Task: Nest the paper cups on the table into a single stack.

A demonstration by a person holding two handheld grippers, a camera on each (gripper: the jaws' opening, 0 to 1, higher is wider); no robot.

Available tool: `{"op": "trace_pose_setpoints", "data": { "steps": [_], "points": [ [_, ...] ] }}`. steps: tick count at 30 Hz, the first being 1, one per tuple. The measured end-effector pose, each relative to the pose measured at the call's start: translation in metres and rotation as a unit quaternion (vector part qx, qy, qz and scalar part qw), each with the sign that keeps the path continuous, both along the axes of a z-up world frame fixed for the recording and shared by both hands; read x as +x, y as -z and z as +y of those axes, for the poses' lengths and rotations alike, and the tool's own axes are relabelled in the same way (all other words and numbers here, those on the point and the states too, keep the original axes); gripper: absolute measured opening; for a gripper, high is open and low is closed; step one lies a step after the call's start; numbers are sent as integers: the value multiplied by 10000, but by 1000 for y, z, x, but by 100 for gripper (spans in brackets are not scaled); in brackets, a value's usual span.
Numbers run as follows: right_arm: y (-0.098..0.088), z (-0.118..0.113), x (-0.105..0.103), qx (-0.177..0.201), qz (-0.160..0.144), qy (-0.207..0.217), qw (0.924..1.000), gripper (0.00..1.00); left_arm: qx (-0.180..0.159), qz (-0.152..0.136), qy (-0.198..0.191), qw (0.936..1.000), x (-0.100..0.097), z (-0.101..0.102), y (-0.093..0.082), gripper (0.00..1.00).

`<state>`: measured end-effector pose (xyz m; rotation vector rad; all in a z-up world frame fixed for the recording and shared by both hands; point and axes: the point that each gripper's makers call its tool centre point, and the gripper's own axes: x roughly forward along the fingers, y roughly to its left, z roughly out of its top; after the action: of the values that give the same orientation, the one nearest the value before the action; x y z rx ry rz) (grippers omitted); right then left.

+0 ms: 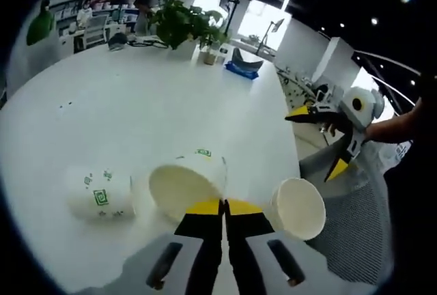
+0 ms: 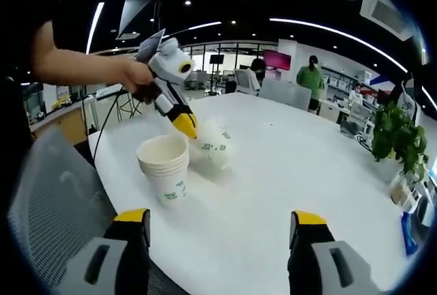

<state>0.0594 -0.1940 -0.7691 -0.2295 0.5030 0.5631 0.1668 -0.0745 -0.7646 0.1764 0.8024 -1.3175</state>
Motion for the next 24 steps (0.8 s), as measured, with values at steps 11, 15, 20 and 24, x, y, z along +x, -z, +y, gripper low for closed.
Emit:
{"op": "trace_pose_setpoints", "data": {
  "steps": [11, 15, 20, 24],
  "points": [
    [-5, 1, 1, 179, -81, 11, 9998, 87, 126, -383, 193, 9990, -14, 13, -31, 0],
    [-9, 4, 1, 317, -133, 11, 9994, 89, 193, -512, 315, 9980, -24, 16, -43, 0],
    [-14, 6, 2, 502, -199, -5, 9985, 91, 298, -636, 454, 9965, -33, 23, -54, 0],
    [-16, 7, 3, 562, -229, -11, 9982, 93, 320, -694, 525, 9957, -37, 28, -64, 0]
  ]
}}
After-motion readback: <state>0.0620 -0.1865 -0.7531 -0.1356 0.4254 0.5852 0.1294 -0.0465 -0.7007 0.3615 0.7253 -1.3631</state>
